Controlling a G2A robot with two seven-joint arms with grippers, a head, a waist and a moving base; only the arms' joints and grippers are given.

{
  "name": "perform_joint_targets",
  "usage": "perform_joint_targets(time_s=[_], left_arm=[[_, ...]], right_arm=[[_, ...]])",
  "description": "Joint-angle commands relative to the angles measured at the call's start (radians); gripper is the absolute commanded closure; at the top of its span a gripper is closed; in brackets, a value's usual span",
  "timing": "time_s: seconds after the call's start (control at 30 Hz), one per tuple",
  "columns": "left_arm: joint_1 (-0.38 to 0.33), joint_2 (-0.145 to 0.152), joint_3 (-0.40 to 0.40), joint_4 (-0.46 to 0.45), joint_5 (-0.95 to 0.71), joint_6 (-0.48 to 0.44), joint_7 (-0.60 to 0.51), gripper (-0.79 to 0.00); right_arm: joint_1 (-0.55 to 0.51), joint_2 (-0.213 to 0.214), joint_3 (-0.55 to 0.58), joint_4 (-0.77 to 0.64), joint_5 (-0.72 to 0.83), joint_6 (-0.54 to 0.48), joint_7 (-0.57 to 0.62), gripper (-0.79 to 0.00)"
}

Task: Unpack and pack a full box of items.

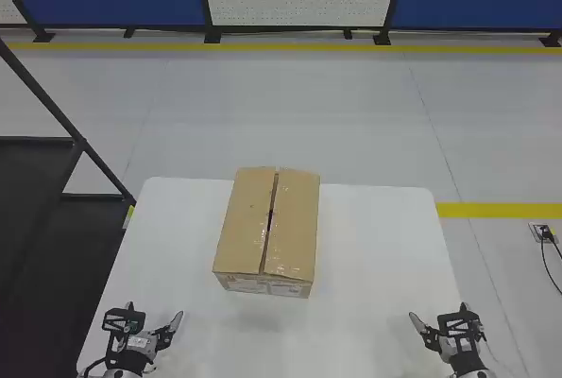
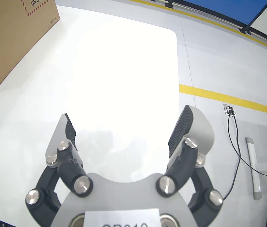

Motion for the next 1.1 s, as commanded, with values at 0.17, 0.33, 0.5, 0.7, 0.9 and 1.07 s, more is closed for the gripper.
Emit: perform_joint_targets(time_s=[0.17, 0.33, 0.5, 0.7, 0.9, 1.07], left_arm=[[0.0, 0.0, 0.0, 0.0, 0.0, 0.0, 0.0, -0.784], [0.0, 0.0, 0.0, 0.0, 0.0, 0.0, 0.0, -0.784], [0.0, 0.0, 0.0, 0.0, 0.0, 0.0, 0.0, -0.785], [-0.051, -0.008, -0.018, 0.017, -0.131, -0.002, 0.022, -0.785], [-0.14, -0.014, -0.001, 0.041, -0.191, -0.04, 0.049, -0.785], [-0.17, -0.014, 0.005, 0.032, -0.218, -0.083, 0.033, -0.785]], right_arm=[[0.0, 0.0, 0.0, 0.0, 0.0, 0.0, 0.0, -0.784], [0.0, 0.0, 0.0, 0.0, 0.0, 0.0, 0.0, -0.785], [0.002, 0.0, -0.004, -0.005, -0.006, -0.009, -0.006, -0.785], [0.056, -0.009, -0.059, -0.003, -0.007, -0.013, -0.032, -0.785], [0.096, -0.022, -0.111, -0.068, -0.009, 0.055, -0.085, -0.785], [0.1, -0.026, -0.131, -0.091, 0.001, 0.059, -0.083, -0.785]])
